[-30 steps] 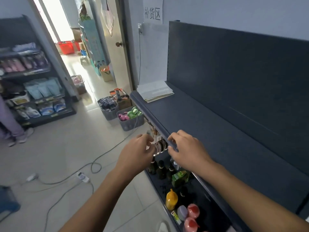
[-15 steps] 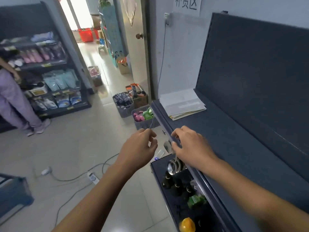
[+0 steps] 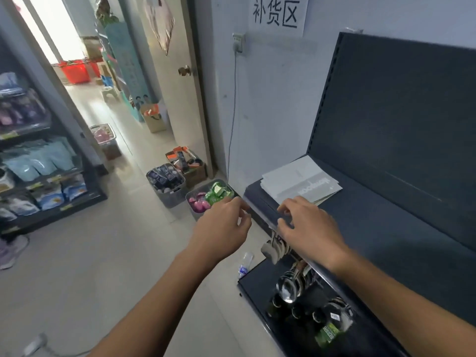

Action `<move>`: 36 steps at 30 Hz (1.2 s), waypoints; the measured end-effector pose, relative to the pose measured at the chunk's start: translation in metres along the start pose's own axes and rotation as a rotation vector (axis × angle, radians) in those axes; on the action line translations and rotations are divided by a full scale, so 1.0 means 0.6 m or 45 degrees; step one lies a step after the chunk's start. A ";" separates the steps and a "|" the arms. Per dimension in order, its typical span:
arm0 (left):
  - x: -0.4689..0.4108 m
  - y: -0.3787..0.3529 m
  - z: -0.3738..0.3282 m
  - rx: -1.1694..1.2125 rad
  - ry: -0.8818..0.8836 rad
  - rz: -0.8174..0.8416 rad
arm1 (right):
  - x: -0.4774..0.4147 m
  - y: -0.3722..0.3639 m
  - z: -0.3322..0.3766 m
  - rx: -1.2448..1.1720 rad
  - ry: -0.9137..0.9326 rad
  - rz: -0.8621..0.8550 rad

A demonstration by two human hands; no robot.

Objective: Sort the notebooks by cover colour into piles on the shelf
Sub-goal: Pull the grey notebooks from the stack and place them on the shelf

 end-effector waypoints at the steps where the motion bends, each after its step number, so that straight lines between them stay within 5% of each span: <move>1: -0.014 0.001 0.010 0.007 -0.035 0.004 | -0.007 -0.005 0.005 0.010 -0.034 -0.021; 15: -0.176 -0.080 0.054 0.111 -0.370 0.169 | -0.093 -0.050 -0.036 0.089 -0.417 -0.194; 26: -0.323 -0.187 -0.012 0.112 -0.639 0.407 | -0.139 -0.073 -0.151 0.120 -0.858 -0.239; 36: -0.380 -0.292 -0.054 0.181 -0.699 0.414 | -0.112 -0.094 -0.196 0.194 -1.261 -0.266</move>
Point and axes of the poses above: each hand's wrist, its own x-axis away from the middle knuckle, its own y-axis out of the back of the hand, z = x × y, the point moved 7 cm from there along -x, towards the middle knuckle, and after that the axes turned 15 degrees about -z, right-handed, at the moved point
